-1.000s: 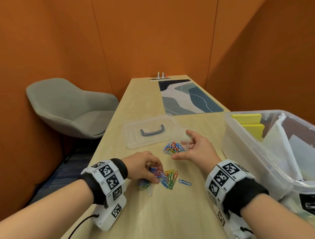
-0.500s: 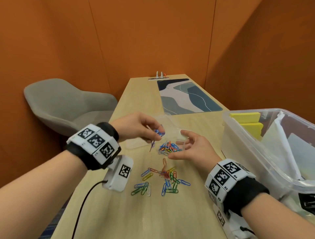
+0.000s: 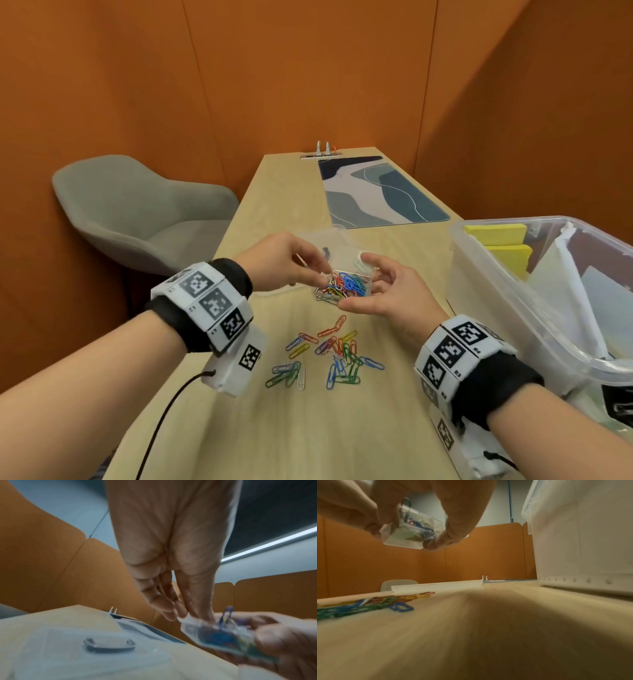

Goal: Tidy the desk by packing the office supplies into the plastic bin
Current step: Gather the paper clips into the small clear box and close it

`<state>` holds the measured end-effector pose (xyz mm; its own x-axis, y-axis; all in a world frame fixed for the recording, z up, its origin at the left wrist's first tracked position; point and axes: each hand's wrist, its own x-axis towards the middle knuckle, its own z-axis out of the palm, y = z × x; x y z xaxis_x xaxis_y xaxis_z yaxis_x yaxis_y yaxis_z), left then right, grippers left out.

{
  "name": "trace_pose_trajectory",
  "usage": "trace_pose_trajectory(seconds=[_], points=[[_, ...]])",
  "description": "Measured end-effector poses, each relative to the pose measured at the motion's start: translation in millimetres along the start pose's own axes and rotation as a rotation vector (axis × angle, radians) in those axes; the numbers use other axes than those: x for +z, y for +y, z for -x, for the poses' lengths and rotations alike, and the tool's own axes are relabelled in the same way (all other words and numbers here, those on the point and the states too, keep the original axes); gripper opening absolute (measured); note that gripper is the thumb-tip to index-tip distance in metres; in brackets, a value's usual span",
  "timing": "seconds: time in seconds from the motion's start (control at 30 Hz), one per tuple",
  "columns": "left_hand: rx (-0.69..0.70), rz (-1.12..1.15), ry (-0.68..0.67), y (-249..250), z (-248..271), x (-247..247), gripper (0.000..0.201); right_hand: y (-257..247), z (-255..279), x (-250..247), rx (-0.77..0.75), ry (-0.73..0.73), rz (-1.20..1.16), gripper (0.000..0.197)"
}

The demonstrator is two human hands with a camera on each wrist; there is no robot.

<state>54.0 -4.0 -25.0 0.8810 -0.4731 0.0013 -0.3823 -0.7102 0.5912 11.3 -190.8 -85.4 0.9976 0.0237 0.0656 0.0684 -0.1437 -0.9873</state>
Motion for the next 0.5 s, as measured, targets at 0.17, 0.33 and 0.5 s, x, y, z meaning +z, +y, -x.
trace_pose_trajectory(seconds=[0.17, 0.33, 0.5], points=[[0.108, 0.024, 0.161, 0, 3, 15, 0.011, -1, 2, -1, -0.021, -0.003, -0.007, 0.089], [0.17, -0.098, 0.163, 15, -7, 15, 0.025, -2, 2, 3, -0.024, -0.04, -0.003, 0.088], [0.212, -0.34, 0.06, 20, -14, 23, 0.033, -1, 1, 1, -0.019, -0.027, -0.004, 0.093]])
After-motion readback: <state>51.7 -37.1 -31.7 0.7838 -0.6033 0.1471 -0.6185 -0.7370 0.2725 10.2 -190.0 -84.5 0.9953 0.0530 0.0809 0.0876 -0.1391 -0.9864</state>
